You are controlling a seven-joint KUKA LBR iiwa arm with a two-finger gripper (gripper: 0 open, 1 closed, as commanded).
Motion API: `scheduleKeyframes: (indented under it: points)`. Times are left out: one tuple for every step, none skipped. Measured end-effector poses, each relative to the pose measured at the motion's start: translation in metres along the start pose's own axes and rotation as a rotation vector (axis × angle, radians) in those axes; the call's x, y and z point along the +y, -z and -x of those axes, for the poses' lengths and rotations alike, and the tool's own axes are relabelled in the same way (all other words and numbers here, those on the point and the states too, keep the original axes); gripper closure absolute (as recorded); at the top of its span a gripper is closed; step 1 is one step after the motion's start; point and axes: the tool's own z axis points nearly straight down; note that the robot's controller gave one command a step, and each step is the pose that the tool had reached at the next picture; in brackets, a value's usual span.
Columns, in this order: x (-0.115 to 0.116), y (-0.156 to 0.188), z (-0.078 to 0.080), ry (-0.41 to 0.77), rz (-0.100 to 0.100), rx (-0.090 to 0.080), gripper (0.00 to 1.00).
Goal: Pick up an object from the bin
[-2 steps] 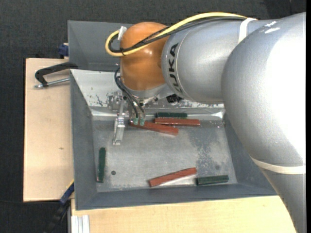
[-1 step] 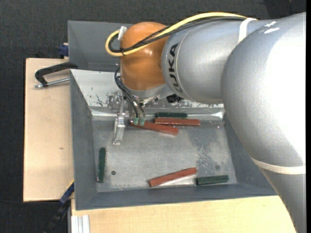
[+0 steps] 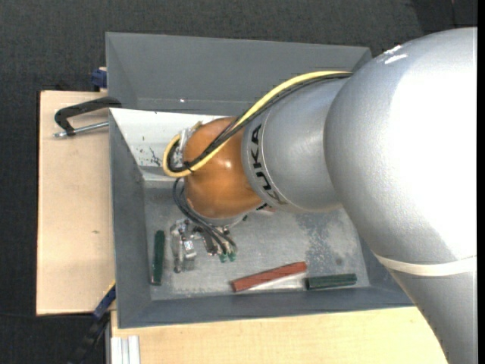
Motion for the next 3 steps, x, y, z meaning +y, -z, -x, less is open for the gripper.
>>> scheduleKeyframes:
  points:
    - [0.000,0.000,0.000,0.000,0.000,0.000,1.00]
    - [-0.104,0.061,0.042,-0.083,-0.001,-0.008,0.00]
    - [-0.102,0.060,0.041,-0.081,0.000,-0.006,0.00]
